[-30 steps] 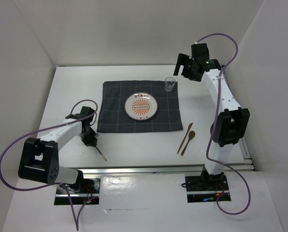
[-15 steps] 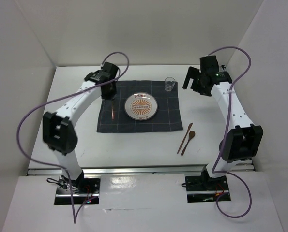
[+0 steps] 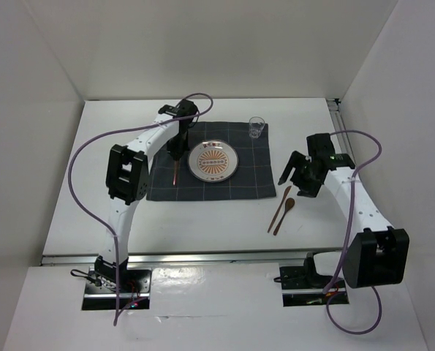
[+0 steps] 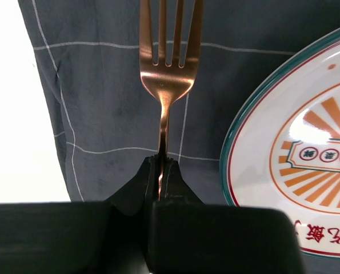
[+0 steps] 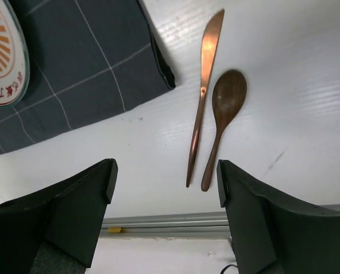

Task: Set the dinner table for one person

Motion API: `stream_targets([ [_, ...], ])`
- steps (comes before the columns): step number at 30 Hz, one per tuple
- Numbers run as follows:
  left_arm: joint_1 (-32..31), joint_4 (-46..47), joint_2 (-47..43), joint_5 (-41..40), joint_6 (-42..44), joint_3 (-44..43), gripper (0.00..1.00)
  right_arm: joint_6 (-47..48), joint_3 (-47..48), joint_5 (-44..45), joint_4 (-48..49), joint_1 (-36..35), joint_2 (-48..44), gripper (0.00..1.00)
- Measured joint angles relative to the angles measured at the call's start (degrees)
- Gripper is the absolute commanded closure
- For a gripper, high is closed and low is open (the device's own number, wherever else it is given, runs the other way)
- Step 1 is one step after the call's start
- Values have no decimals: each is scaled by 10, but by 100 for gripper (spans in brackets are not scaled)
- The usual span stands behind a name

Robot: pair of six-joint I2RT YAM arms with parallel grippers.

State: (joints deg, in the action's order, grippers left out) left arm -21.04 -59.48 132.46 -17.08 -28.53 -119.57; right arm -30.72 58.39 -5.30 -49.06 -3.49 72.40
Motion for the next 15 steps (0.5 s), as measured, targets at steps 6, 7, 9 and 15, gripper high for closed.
stream_targets([
  [6, 0, -4, 9, -5, 0, 0, 100, -29, -71, -6, 15, -3, -10, 34],
  [7, 0, -3, 12, -7, 0, 0, 100, -32, -84, -6, 19, -3, -14, 34],
  [9, 0, -4, 20, -7, 0, 0, 95, -41, -105, -5, 21, -5, -21, 34],
  [15, 2, -9, 47, -7, -2, -1, 64, -68, -121, -3, 31, -23, -10, 38],
])
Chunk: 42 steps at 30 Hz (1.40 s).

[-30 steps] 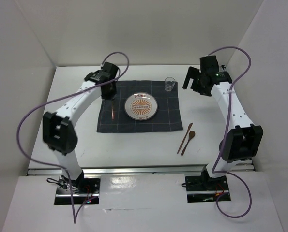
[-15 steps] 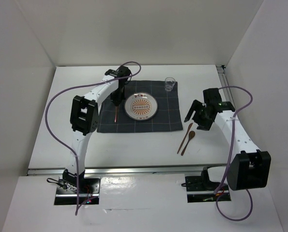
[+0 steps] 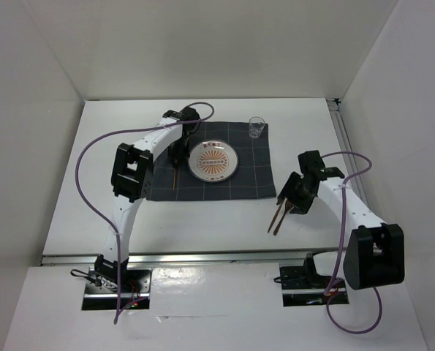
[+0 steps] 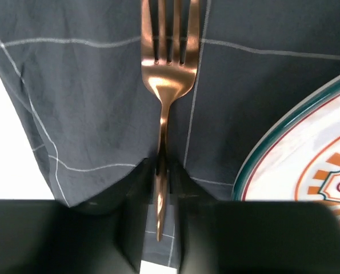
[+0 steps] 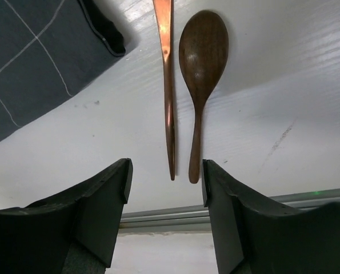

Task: Set the dinner table for one person

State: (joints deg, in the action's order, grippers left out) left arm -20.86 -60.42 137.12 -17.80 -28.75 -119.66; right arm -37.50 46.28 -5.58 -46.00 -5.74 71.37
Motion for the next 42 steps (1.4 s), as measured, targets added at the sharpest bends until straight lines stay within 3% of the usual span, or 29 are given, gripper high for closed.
stream_targets([
  [1, 1, -1, 0, 0, 0, 0, 53, -5, -2, 4, 1, -3, 4, 48],
  [2, 1, -1, 0, 0, 1, 0, 52, -11, -4, 6, 3, -5, 8, 49],
  [4, 1, 0, -1, 0, 0, 0, 34, -24, -9, 10, 4, -8, 19, 49],
  [5, 1, 0, -2, 0, 1, 0, 19, -30, -11, 14, 4, -9, 26, 49],
  [8, 2, -2, -13, 1, 0, 3, 12, -48, -23, 23, 8, -12, 47, 49],
  [12, 5, -4, -50, 3, -2, 12, 12, -68, -43, 37, 8, -13, 57, 50],
  [17, 5, -16, -128, 6, -12, 16, 12, -83, -59, 50, 17, -13, 60, 60],
  [28, 5, -17, -349, 28, -18, 63, 13, -96, -66, 47, 46, -16, 83, 60],
  [38, 5, -21, -356, 57, -19, 104, 17, -100, -66, 54, 54, -17, 60, 60],
  [42, 5, -20, -356, 60, -19, 104, 17, -94, -63, 59, 55, -17, 17, 54],
])
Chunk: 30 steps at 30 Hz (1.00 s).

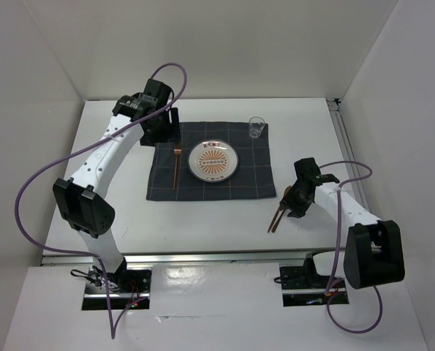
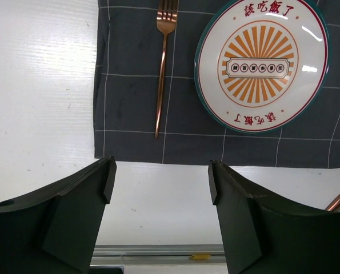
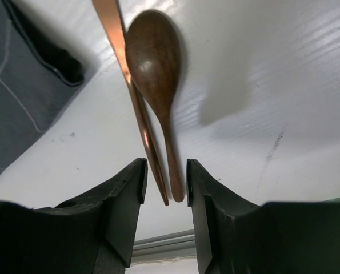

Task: Set the dinner table for one person

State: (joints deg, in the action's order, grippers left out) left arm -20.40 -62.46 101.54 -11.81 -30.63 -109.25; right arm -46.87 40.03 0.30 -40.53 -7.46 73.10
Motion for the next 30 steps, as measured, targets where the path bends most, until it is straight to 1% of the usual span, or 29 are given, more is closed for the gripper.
stream_targets([
  [4, 0, 1, 0, 3, 0, 0, 17, 6, 7, 6, 6, -1, 1, 53],
  [8, 0, 1, 0, 8, 0, 0, 18, 9, 8, 13, 15, -1, 44, 53],
  [11, 0, 2, 0, 10, 0, 0, 18, 9, 6, 17, 20, -1, 74, 59],
  [15, 0, 5, 0, 12, 0, 0, 18, 2, 5, 21, 20, -1, 81, 71],
  [16, 0, 5, 0, 13, 0, 0, 18, 1, 5, 22, 20, -1, 81, 71],
  [17, 0, 6, -1, 13, 0, 0, 18, -2, 5, 24, 19, -1, 81, 79],
  [20, 0, 7, 0, 15, 1, 2, 18, -13, 6, 31, 16, -1, 79, 92],
  [21, 0, 7, 0, 16, 2, 3, 18, -17, 6, 35, 14, -2, 77, 100],
  [25, 0, 9, 0, 17, 2, 3, 18, -18, 21, 75, -16, -10, 50, 100],
  [27, 0, 13, 0, 21, 2, 3, 18, -9, 60, 101, -35, -28, 43, 100],
  [30, 0, 19, 0, 28, 2, 3, 18, 25, 145, 112, -37, -56, 51, 100],
])
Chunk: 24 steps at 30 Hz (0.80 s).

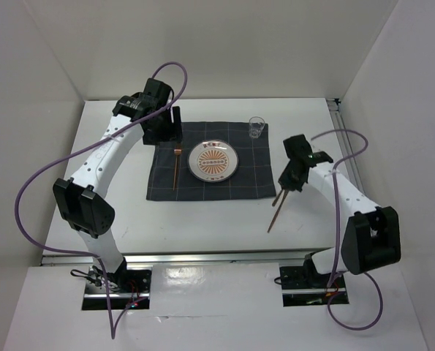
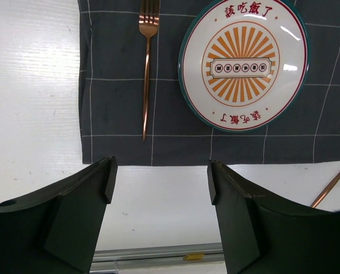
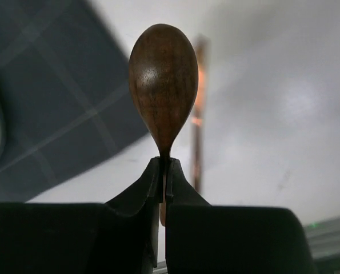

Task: Set the dinner table for one person

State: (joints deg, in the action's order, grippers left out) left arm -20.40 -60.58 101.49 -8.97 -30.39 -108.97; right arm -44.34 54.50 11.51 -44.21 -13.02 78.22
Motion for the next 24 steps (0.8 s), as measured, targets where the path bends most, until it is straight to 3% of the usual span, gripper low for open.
stream_targets([
  [3, 0, 1, 0, 3, 0, 0, 18, 54, 97, -17, 20, -23, 47, 100],
  [8, 0, 1, 0, 3, 1, -2, 18, 116, 254, -42, 56, -60, 217, 100],
  [16, 0, 0, -10, 6, 7, 11, 18, 162, 343, -35, 61, -90, 400, 99],
  [20, 0, -2, -31, 5, 7, 37, 18, 167, 358, -19, 56, -95, 427, 76],
  [21, 0, -3, -35, 5, 7, 42, 18, 167, 360, -15, 56, -97, 428, 62],
  [24, 0, -3, -37, 5, 12, 47, 18, 168, 363, -2, 56, -97, 428, 53],
])
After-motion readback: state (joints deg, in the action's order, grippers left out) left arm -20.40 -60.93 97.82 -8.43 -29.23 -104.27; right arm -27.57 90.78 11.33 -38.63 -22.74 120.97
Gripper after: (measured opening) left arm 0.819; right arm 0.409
